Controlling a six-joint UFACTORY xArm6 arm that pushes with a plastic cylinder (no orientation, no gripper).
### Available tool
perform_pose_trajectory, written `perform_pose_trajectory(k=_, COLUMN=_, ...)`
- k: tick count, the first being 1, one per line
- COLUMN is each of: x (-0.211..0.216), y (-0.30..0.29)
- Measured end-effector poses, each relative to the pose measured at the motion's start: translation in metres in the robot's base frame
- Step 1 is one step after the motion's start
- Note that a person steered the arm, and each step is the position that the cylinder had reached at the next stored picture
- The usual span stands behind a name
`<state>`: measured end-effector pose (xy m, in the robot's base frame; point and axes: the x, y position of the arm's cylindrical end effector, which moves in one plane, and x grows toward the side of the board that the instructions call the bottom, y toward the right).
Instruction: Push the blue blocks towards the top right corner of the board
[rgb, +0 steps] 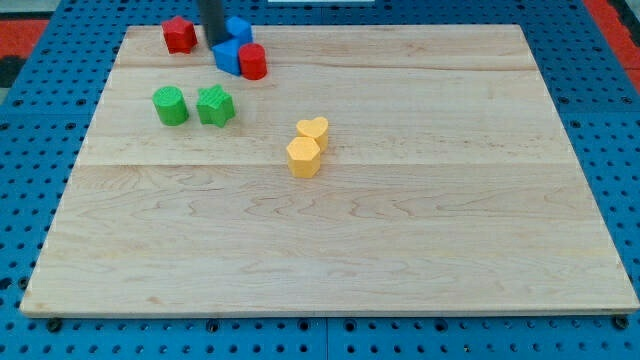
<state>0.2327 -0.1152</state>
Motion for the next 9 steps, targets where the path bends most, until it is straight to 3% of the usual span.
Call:
perform_pose_trajectory(k=2, x=-0.014, y=-0.056)
perform_pose_trajectory(k=4, x=-0.041, y=-0.018)
perform_pose_trajectory(k=6, x=-0.016, y=0.212)
perform_pose_trajectory(k=7, x=0.037, y=0.174)
perform_pose_trajectory(k=8, x=0.091, y=0.096)
perform_pose_trajectory(k=9, x=0.088, y=0.020)
